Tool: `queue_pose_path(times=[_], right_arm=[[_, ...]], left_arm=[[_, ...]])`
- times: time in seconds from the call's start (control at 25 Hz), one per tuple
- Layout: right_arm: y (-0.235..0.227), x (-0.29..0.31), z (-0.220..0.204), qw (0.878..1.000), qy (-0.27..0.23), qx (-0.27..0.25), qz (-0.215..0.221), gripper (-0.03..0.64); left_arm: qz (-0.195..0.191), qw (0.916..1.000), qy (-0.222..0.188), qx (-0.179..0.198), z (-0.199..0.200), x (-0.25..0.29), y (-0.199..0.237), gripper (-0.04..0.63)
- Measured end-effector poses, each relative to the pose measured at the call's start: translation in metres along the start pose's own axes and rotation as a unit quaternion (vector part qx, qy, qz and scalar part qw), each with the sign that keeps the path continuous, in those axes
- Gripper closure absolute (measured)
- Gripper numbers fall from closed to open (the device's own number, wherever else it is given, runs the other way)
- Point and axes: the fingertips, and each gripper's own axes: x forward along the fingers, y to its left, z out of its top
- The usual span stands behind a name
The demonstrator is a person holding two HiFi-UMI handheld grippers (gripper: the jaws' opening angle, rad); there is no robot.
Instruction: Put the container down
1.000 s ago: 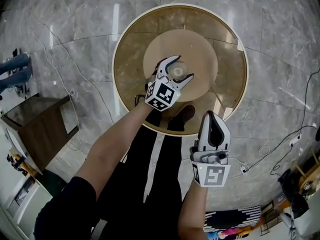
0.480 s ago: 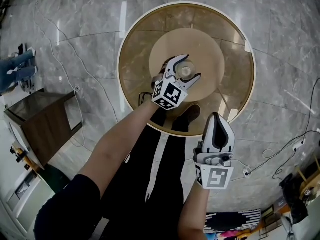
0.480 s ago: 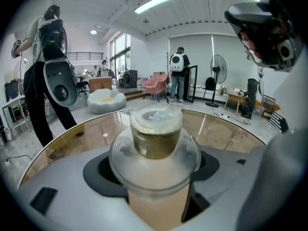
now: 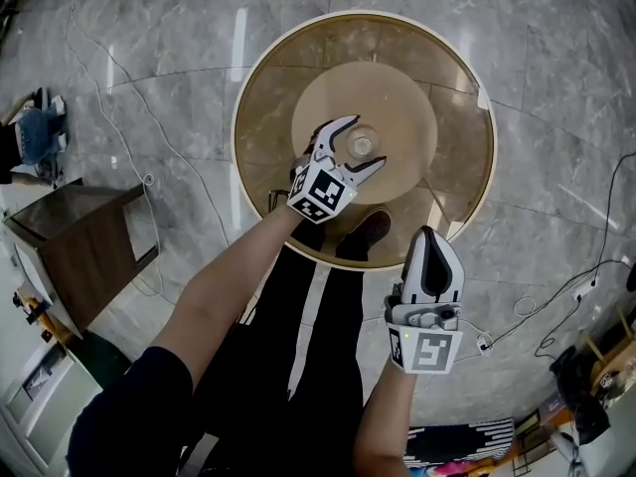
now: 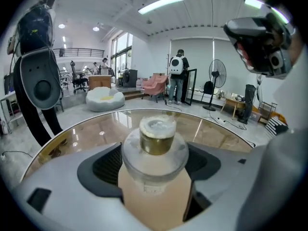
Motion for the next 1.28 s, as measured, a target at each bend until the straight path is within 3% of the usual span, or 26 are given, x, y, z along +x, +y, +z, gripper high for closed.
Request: queue_pose_path(times=[0.32, 0.6, 0.84, 1.0, 1.16, 1.28], right_arm=[[-0.001, -0.009, 0.05, 1.0, -0.008, -0.016, 0.003, 0.591], [0.027, -0.031, 0.143, 0.998, 0.004, -0.057, 0.038, 0.591], [0.046, -0.065, 0.231, 0.994, -0.015, -0.088, 0.059, 0.591], [0.059, -0.084, 0.279, 0.993, -0.042, -0.089, 0.065, 0.591], [0.064, -0.082, 0.3, 0.988, -0.058, -0.11, 0.088, 0.591], [0.072, -0.108, 0.291, 0.99, -0.049, -0.109, 0.079, 0.591]], left_arm=[[0.013, 0.9984, -0.043, -0.035, 0.056, -0.071, 0.009, 0.236], [0.048, 0.9922, -0.087, -0.074, 0.168, -0.184, 0.019, 0.236], [0.054, 0.9901, -0.111, -0.067, 0.261, -0.271, 0.003, 0.236], [0.085, 0.9834, -0.145, -0.069, 0.313, -0.332, 0.006, 0.236], [0.113, 0.9742, -0.181, -0.072, 0.346, -0.368, 0.017, 0.236], [0.092, 0.9757, -0.177, -0.09, 0.341, -0.385, -0.007, 0.236]])
